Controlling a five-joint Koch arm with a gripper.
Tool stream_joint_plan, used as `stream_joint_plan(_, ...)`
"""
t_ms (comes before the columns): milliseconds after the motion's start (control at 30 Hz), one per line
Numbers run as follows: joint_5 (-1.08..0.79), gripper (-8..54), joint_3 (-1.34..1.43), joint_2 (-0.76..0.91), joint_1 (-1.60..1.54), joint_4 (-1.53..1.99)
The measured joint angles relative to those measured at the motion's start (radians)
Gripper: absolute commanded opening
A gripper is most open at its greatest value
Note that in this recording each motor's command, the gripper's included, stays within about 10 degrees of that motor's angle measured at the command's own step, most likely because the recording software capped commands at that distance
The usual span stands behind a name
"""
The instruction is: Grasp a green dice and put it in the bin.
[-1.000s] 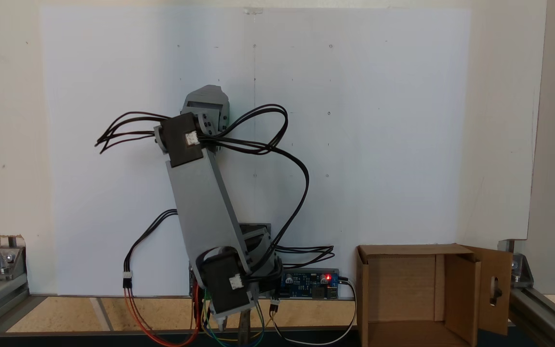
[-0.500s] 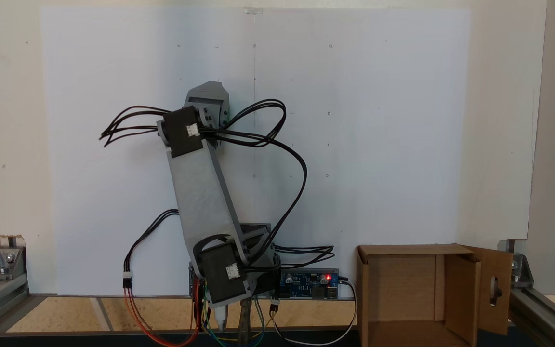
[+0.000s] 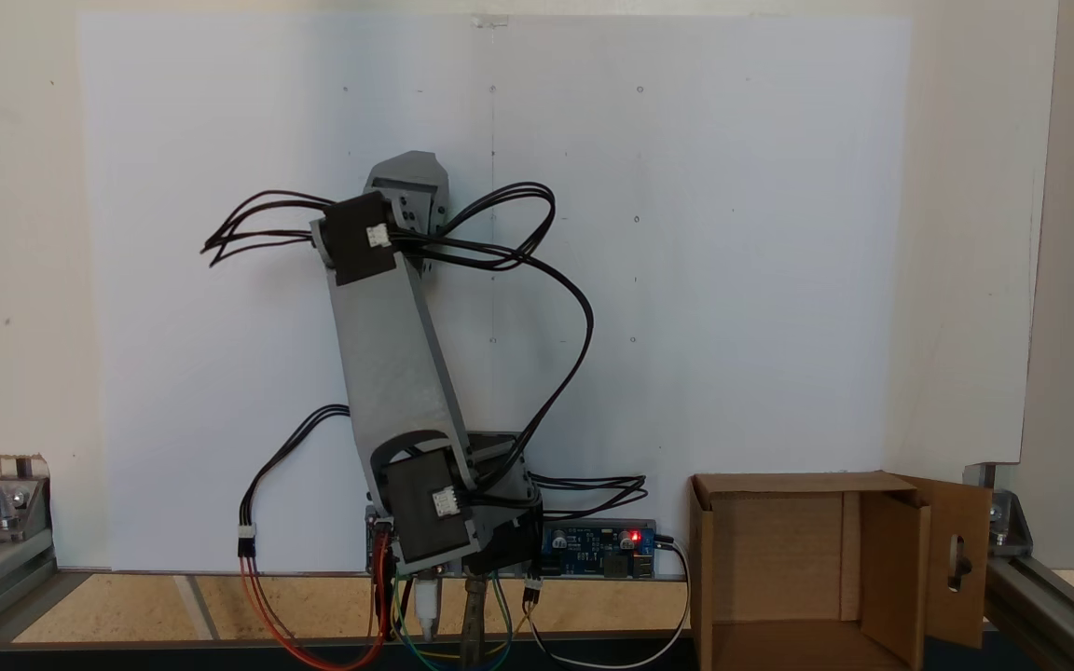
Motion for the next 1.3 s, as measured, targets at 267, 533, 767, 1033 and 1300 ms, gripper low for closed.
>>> stream_joint_plan(267, 0.003, 40.4, 0.002, -0.005, 0.003, 0.000)
stream_joint_plan(533, 0.003, 36.5, 0.000, -0.017, 0.002, -0.031)
stream_joint_plan(767, 0.003, 36.5, 0.002, -0.018, 0.002, -0.035)
stream_joint_plan(1033, 0.018, 36.4, 0.011, -0.025, 0.006, -0.035)
stream_joint_plan(1300, 0.018, 23.0, 0.018, -0.025, 0.011, -0.029)
